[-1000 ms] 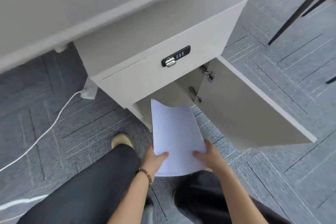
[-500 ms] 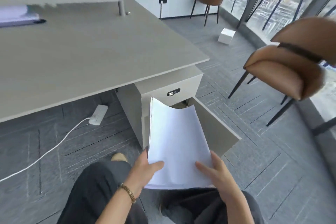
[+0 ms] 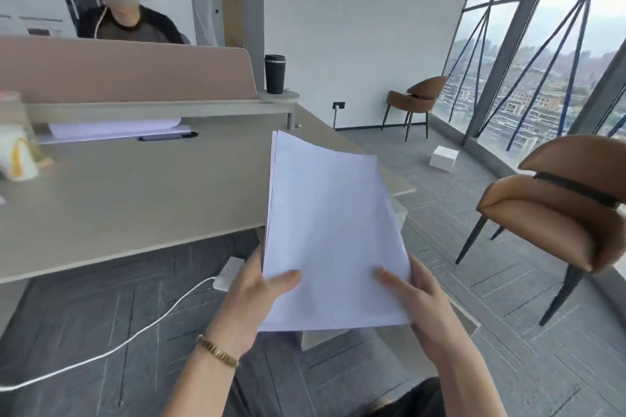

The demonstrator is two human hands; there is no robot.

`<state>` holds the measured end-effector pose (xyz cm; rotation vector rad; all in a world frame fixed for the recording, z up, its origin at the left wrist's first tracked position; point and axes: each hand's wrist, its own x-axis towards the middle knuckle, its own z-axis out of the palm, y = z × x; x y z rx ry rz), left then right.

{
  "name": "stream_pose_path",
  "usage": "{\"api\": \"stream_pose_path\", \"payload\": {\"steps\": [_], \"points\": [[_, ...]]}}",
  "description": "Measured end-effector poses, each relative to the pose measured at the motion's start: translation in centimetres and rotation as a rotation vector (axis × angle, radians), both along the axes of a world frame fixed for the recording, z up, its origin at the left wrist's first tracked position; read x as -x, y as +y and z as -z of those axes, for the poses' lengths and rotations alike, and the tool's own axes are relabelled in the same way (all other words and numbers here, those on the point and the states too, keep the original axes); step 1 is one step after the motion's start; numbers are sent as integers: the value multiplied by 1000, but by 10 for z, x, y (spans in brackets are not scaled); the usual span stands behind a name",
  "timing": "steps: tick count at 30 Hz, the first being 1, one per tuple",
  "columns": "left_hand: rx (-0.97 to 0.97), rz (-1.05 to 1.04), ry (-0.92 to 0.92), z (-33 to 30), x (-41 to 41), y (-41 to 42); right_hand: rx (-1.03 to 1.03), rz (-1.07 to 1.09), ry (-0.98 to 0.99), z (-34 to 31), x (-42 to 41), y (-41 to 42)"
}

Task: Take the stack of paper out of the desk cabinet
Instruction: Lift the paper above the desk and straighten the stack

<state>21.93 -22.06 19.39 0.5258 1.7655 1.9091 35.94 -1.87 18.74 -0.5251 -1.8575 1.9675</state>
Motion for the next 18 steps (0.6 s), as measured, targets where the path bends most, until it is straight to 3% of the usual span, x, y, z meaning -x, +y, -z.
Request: {"api": "stream_pose_path", "payload": {"steps": [9, 18], "points": [[-101, -103, -27, -20, 54, -21, 117, -93, -61, -47, 110, 12], [-18, -208, -110, 3, 168, 13, -42, -104, -14, -5, 257, 51]]}}
